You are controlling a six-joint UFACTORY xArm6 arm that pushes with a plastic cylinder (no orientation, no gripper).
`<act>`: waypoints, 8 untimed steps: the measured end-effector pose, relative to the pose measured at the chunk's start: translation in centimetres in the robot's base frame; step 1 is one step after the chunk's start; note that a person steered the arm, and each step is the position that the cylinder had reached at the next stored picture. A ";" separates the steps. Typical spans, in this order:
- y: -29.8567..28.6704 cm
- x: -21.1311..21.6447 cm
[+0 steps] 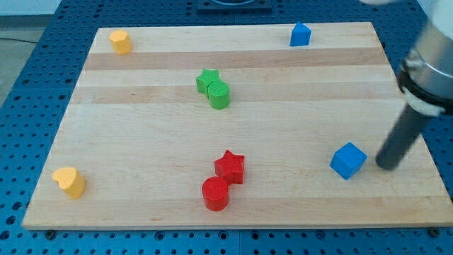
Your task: Move the blue cube close to the blue triangle
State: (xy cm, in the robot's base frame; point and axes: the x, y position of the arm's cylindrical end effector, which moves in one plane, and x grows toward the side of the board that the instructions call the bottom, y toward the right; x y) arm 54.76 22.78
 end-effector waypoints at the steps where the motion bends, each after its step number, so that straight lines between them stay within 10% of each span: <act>1: -2.1 0.1; 2: -7.3 -4.4; 5: -8.5 2.2; 8: -10.1 -13.3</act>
State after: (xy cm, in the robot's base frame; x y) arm 41.50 12.73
